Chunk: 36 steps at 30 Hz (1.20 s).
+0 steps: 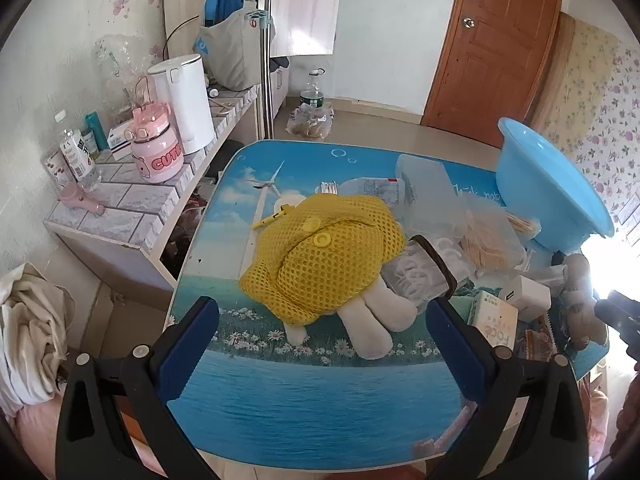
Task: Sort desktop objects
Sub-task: 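Grasp the yellow mesh plush with the left tool while the right tool grasps the beige plush toy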
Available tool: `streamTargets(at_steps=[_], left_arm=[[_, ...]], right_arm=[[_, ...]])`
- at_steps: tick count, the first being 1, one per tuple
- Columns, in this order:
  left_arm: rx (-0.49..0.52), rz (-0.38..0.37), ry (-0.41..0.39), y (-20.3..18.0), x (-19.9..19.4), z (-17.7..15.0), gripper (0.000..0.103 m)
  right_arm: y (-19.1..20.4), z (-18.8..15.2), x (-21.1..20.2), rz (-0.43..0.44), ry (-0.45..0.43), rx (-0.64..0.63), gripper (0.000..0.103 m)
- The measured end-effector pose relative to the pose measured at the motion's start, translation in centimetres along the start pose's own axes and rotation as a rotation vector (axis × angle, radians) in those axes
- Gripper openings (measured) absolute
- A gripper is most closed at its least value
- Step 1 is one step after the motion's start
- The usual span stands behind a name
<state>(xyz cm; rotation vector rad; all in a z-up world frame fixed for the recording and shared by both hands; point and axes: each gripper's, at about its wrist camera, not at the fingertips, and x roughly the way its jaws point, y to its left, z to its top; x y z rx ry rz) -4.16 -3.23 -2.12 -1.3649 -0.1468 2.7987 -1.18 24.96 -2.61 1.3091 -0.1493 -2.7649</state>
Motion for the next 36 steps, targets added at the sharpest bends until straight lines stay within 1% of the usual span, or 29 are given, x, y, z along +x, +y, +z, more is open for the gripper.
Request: streamTargets(at_steps=[1, 3, 4, 5, 6, 9, 11, 13, 14, 15, 16, 17, 19, 21, 22, 27, 28, 29, 30, 32, 33, 36], left_arm=[[-0.003, -0.004, 0.000, 0.5, 0.0, -0.2, 0.103], [0.000, 0.012, 0.007, 1.5, 0.1, -0.6, 0.103], [0.000, 0.025, 0.010, 1.9, 0.2, -0.8, 0.103], [-0.001, 0.035, 0.038, 2.1, 0.0, -1.0, 0.103], [-0.004, 0.042, 0.042, 2.9, -0.2, -1.4, 0.103], [-0.030, 0.041, 0.062, 4.0, -0.1, -2.1, 0.103], [-0.035, 0.022, 0.037, 4.0, 0.0, -2.0, 0.103], [-0.017, 0.021, 0.036, 3.3, 0.3, -1.6, 0.103], [-0.010, 0.009, 0.010, 2.8, 0.6, -1.2, 0.103], [-0.001, 0.002, 0.006, 2.3, 0.9, -1.0, 0.103], [0.008, -0.002, 0.010, 1.8, 1.2, -0.6, 0.103], [0.006, -0.015, 0.012, 1.4, 1.6, -0.3, 0.103], [-0.009, -0.051, 0.024, 0.9, 2.4, 0.3, 0.103], [-0.014, -0.071, 0.030, 0.3, 3.2, 0.8, 0.103], [-0.009, -0.066, 0.032, 0.1, 3.5, 1.0, 0.103], [-0.017, -0.039, 0.046, -0.1, 4.8, 1.1, 0.102], [-0.022, -0.030, 0.047, 0.0, 4.8, 1.0, 0.092], [-0.014, -0.021, 0.055, 0.1, 4.9, 0.9, 0.079], [-0.011, -0.027, 0.069, 0.0, 5.1, 0.8, 0.076], [-0.003, -0.027, 0.078, 0.0, 5.0, 0.7, 0.072], [0.007, -0.023, 0.075, -0.1, 4.8, 0.6, 0.071], [0.019, -0.028, 0.055, -0.4, 3.8, 0.6, 0.070]], right_arm=[[0.1, 0.4, 0.2, 0.004, 0.009, 0.005, 0.071], [0.0, 0.4, 0.7, 0.007, 0.003, 0.006, 0.068], [-0.6, 0.7, 0.7, 0.011, 0.016, 0.009, 0.068], [-0.6, 0.8, 0.8, 0.011, 0.021, 0.012, 0.068], [-0.7, 0.8, 1.0, 0.010, 0.023, 0.012, 0.068], [-0.7, 1.0, 1.3, 0.016, 0.033, 0.019, 0.068], [-0.7, 1.0, 1.6, 0.011, 0.038, 0.015, 0.068], [-0.8, 1.0, 1.9, 0.010, 0.051, 0.017, 0.068], [-0.9, 0.9, 2.0, 0.017, 0.067, 0.027, 0.068], [-1.0, 0.9, 2.1, 0.016, 0.066, 0.030, 0.068], [-1.1, 1.0, 2.0, 0.018, 0.064, 0.033, 0.068], [-1.1, 0.9, 2.0, 0.017, 0.044, 0.029, 0.068], [-1.1, 1.0, 1.9, 0.011, 0.025, 0.019, 0.068], [-1.2, 1.0, 1.9, 0.008, 0.038, 0.016, 0.068], [-1.2, 0.9, 2.0, 0.009, 0.066, 0.022, 0.068], [-1.6, 0.6, 2.1, 0.019, 0.077, 0.028, 0.068], [-1.6, 0.6, 2.1, 0.022, 0.082, 0.026, 0.067], [-1.5, 0.5, 2.2, 0.025, 0.089, 0.020, 0.065], [-1.5, 0.4, 2.2, 0.025, 0.097, 0.014, 0.063], [-1.5, 0.3, 2.2, 0.029, 0.093, 0.007, 0.063], [-1.6, 0.3, 2.3, 0.031, 0.088, 0.008, 0.063], [-1.7, 0.1, 2.6, 0.025, 0.112, 0.009, 0.063]])
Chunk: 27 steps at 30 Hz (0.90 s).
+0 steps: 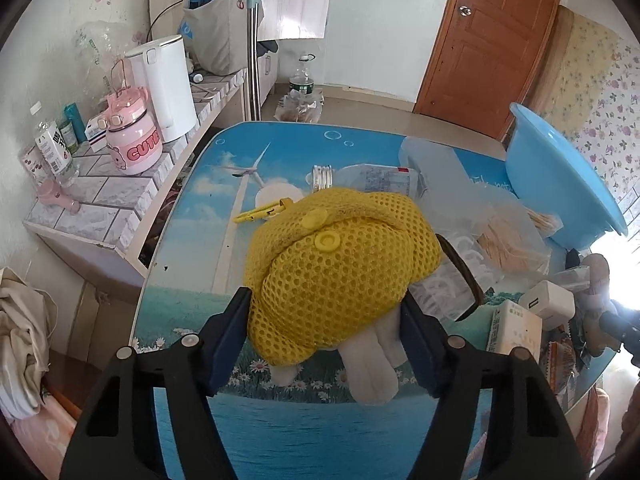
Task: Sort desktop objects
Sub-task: 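Grasp the yellow mesh plush with the left tool while the right tool grasps the beige plush toy, then carry both plush toys over the light-blue basin with both tools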
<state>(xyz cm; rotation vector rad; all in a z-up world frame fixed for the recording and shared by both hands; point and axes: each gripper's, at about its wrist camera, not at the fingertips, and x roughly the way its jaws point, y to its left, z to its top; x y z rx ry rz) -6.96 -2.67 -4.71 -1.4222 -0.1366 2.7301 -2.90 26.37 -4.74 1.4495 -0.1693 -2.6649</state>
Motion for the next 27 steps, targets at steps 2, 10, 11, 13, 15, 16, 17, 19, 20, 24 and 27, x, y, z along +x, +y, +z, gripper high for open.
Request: streamTargets(at_steps=[2, 10, 11, 13, 15, 16, 17, 19, 20, 24, 27], left_arm=[[0.004, 0.004, -0.014, -0.1, -0.9, -0.1, 0.070], [0.008, -0.003, -0.063, -0.6, -4.1, 0.0, 0.070], [0.012, 0.000, -0.065, -0.7, -4.3, 0.0, 0.070], [0.019, -0.003, -0.079, -1.2, -4.9, 0.1, 0.070], [0.028, 0.006, -0.096, -1.8, -5.5, 0.0, 0.070], [0.030, 0.009, -0.104, -2.1, -5.8, -0.1, 0.070], [0.033, 0.009, -0.106, -2.4, -6.0, -0.1, 0.070], [0.039, -0.005, -0.114, -3.0, -6.5, -0.2, 0.070], [0.047, -0.008, -0.116, -3.4, -6.7, -0.2, 0.070], [0.062, -0.030, -0.148, -5.2, -7.8, 0.4, 0.070], [0.063, -0.044, -0.199, -7.3, -9.2, 1.3, 0.070]], right_arm=[[-0.2, -0.2, 0.2, -0.011, 0.025, 0.000, 0.063], [-0.2, -0.9, 0.9, 0.029, 0.024, 0.011, 0.053], [-0.2, -0.9, 0.9, 0.039, 0.025, 0.016, 0.048], [-0.5, -0.8, 0.5, 0.067, 0.013, 0.034, 0.046], [-0.6, -0.7, -0.1, 0.097, -0.001, 0.041, 0.045], [-0.6, -0.6, -0.6, 0.101, -0.011, 0.035, 0.045], [-0.5, -0.5, -1.3, 0.115, -0.030, 0.030, 0.045], [-0.1, -0.2, -2.9, 0.126, -0.072, 0.001, 0.045], [0.0, -0.1, -3.6, 0.123, -0.088, -0.018, 0.045], [0.7, 1.1, -6.1, 0.193, -0.155, -0.042, 0.045], [1.2, 2.3, -7.7, 0.202, -0.207, -0.073, 0.045]])
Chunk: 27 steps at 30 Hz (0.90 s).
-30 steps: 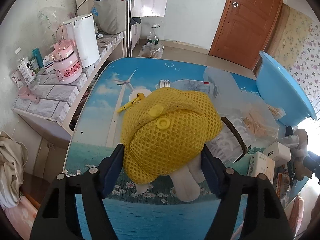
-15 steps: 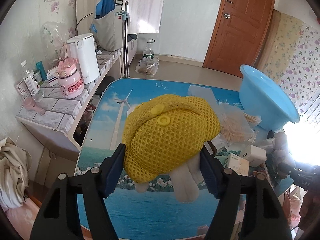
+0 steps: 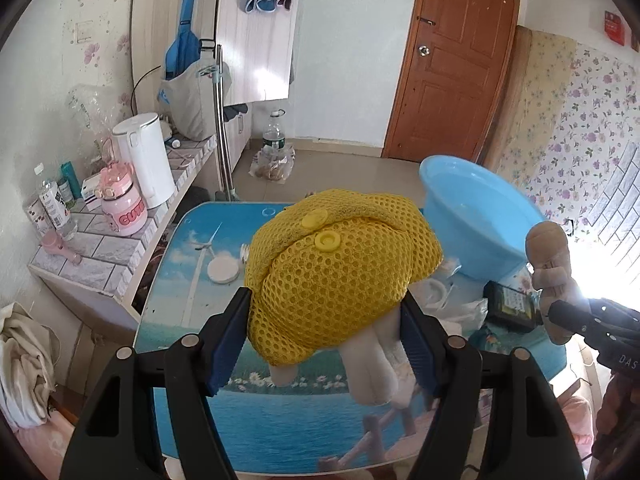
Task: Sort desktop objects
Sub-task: 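Carry both plush toys over the light-blue basin with both tools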
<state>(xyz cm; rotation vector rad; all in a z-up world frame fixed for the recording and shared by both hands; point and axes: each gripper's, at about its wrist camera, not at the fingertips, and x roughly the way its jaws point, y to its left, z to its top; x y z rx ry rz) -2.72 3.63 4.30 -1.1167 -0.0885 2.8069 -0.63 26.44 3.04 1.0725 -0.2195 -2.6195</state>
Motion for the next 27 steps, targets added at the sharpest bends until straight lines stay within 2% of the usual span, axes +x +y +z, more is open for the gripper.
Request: streamTargets(at_steps=[6, 11, 19, 27], left_arm=[[0.022, -0.092, -0.095, -4.7, -0.6, 2.9, 0.071], [0.075, -0.141, -0.076, -8.1, 1.7, 4.5, 0.071], [0.140, -0.221, -0.029, -12.4, 5.0, 7.0, 0.071], [0.233, -0.254, 0.018, -16.1, 9.1, 6.8, 0.078]], right_arm=[[-1.3, 3.9, -0.4, -0.043, -0.092, -0.039, 0.045], [-4.1, 5.9, 1.2, -0.097, -0.088, -0.012, 0.045], [-7.9, 6.8, 3.2, -0.109, -0.066, 0.031, 0.045], [-10.7, 6.9, 5.8, -0.130, -0.032, 0.067, 0.045]])
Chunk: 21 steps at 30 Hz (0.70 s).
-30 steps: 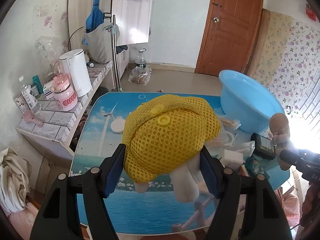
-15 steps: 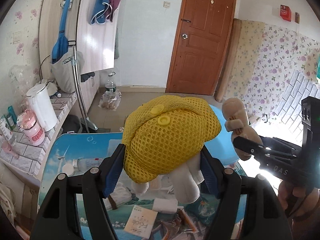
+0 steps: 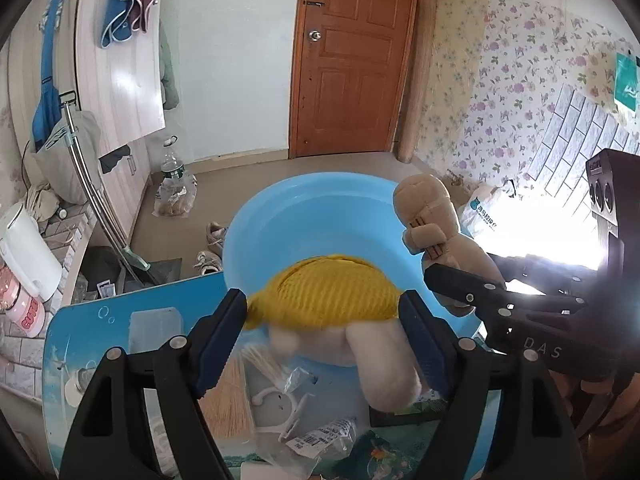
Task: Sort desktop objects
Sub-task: 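Carry both plush toys over the light-blue basin with both tools, then open both tools to drop the plush toys into the basin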
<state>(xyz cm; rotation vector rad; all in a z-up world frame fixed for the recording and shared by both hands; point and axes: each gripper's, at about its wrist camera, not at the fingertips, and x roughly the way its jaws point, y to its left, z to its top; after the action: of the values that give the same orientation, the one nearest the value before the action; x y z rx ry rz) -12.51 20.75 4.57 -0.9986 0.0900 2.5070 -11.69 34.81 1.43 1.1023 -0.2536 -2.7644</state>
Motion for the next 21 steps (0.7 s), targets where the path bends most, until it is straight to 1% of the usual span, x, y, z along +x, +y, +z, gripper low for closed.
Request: streamTargets(at_steps=[1, 2, 3, 4, 5, 8, 12, 14, 16, 19, 21], left_arm=[[0.001, -0.006, 0.007, -0.1, 0.3, 0.0, 0.078], [-0.001, -0.016, 0.011, -0.1, 0.5, 0.1, 0.081], [-0.002, -0.031, 0.014, -0.1, 0.7, 0.2, 0.085], [0.000, -0.048, 0.016, -0.1, 0.7, 0.2, 0.093], [0.008, -0.058, 0.014, -0.2, 0.7, 0.1, 0.094], [0.029, -0.036, 0.009, -0.2, 0.3, -0.2, 0.094], [-0.009, -0.032, 0.019, 0.9, -0.6, -0.9, 0.094], [-0.023, -0.014, 0.022, 1.7, -1.1, -1.3, 0.094], [-0.039, 0.003, 0.022, 2.6, -1.8, -1.8, 0.094], [-0.065, 0.016, 0.021, 3.9, -3.0, -2.7, 0.101], [-0.071, 0.032, 0.017, 4.6, -3.9, -3.5, 0.103]], right_arm=[[-0.2, -0.1, 0.1, -0.001, 0.004, -0.002, 0.045], [-0.3, -0.1, 0.3, -0.001, 0.008, -0.002, 0.045], [-0.4, -0.1, 0.5, -0.001, 0.008, -0.001, 0.045], [-0.5, -0.2, 0.5, -0.001, 0.006, 0.000, 0.045], [-0.5, -0.3, 0.6, 0.000, 0.006, 0.004, 0.045], [-0.4, -0.5, 0.7, 0.000, 0.007, 0.007, 0.045], [0.3, -0.5, 0.7, -0.003, 0.016, -0.002, 0.047], [0.6, -0.5, 0.4, -0.007, 0.011, -0.003, 0.050], [1.2, -0.5, 0.0, -0.023, 0.001, -0.008, 0.052], [1.9, -0.7, -0.8, -0.022, -0.002, -0.011, 0.052], [2.3, -1.0, -1.4, -0.017, -0.001, -0.009, 0.052]])
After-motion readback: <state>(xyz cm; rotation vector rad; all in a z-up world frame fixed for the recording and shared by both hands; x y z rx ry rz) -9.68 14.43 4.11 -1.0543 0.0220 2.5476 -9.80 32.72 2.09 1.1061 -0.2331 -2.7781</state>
